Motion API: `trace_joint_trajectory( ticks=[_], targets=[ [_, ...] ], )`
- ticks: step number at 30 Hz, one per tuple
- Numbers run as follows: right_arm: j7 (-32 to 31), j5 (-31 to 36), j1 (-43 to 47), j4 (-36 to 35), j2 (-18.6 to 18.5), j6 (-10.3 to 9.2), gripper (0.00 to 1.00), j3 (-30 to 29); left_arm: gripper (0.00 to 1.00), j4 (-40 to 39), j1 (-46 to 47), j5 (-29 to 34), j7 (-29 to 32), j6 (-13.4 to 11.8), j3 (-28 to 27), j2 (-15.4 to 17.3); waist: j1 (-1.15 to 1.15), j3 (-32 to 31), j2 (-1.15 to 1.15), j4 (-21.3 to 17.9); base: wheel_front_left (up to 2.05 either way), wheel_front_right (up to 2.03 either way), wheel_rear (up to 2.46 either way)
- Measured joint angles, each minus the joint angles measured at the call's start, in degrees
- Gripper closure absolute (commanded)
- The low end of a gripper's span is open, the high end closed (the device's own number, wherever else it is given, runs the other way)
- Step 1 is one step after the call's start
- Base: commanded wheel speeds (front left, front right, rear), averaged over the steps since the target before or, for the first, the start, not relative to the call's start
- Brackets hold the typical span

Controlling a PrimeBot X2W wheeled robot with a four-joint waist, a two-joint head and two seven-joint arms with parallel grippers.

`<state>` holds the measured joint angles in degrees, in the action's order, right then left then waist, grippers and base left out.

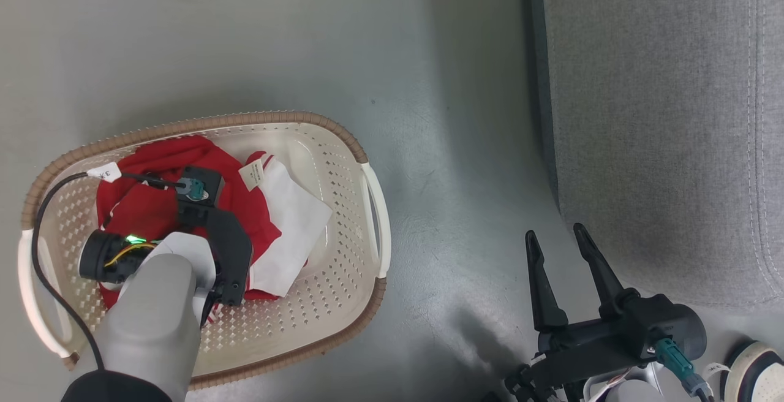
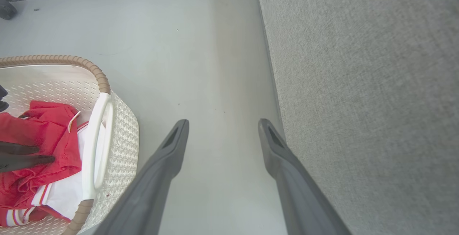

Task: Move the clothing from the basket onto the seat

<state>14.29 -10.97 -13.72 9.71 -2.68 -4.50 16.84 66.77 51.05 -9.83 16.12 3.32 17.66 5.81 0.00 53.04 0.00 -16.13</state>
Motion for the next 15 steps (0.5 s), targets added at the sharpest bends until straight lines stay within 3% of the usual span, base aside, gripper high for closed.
trace_joint_trajectory(
  ticks=[4, 5, 6, 15],
  targets=[
    [0.00, 0.00, -0.01, -0.01, 0.00, -0.03, 0.00, 0.22, 0.00, 1.15, 0.30, 0.26, 0.29, -0.88, 0.08, -0.02, 0.00, 0.34, 0.00, -0.17, 0.00, 0.00, 0.00],
    [0.00, -0.01, -0.01, -0.07, 0.00, -0.04, 0.00, 0.33, 0.28, 1.36, 0.35, 0.26, 0.44, -0.90, 0.07, -0.02, -0.01, 0.39, 0.00, -0.20, 0.00, 0.00, 0.00],
    [0.00, -0.02, -0.02, -0.15, 0.00, -0.07, 0.00, 0.42, 1.00, 1.52, 0.42, 0.26, 0.43, -1.15, 0.07, -0.02, -0.01, 0.43, 0.00, -0.22, 0.00, 0.00, 0.00],
    [0.00, -0.16, -0.77, -0.21, 0.00, -0.55, 0.00, 0.46, 1.00, 2.75, 0.76, 0.25, -0.30, -1.40, -0.02, -0.16, -0.01, 0.25, 0.00, -0.11, 0.00, 0.00, 0.00]
  ],
)
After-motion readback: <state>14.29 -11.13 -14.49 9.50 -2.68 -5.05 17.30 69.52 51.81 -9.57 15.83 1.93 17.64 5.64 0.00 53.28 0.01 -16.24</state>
